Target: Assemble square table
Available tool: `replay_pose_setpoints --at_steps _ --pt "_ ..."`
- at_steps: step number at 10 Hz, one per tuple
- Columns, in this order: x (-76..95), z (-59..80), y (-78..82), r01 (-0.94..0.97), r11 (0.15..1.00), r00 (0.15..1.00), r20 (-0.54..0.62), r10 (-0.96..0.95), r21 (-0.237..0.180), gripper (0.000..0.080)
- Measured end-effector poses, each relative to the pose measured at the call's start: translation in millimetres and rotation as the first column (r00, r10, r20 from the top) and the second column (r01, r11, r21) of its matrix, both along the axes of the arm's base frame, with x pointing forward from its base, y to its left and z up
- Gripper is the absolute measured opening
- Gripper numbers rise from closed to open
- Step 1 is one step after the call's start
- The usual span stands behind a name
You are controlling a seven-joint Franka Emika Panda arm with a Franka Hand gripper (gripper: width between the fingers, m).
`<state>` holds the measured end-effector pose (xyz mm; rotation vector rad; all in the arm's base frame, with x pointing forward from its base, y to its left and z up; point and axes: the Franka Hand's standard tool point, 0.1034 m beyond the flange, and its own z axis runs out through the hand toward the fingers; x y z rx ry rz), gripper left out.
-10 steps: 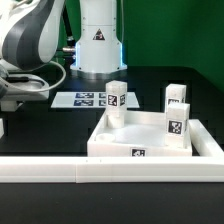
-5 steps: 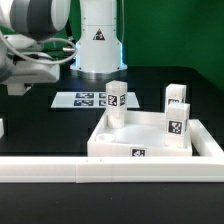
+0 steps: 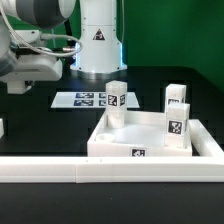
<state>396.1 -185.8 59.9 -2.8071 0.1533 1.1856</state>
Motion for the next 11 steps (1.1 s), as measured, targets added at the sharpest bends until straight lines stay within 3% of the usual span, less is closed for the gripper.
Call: replay_pose_setpoints --at_steps 2,4,7,8,11 --pt "-0.1 1.2 7.6 0.010 1.000 0.994 0.105 -0.009 -0.005 0.0287" --pt "20.7 13.9 19.3 0.016 1.000 0.979 0.204 -0.016 0.001 0.0287" --pt "55.2 30.8 37.1 0.011 1.000 0.918 0.397 -0.001 -0.023 0.0287" --pt "68.8 34.1 39.5 0.016 0.999 0.868 0.496 0.006 -0.040 0.0287" --pt "71.0 32.0 32.7 0.026 0.995 0.760 0.649 0.044 -0.097 0.0287"
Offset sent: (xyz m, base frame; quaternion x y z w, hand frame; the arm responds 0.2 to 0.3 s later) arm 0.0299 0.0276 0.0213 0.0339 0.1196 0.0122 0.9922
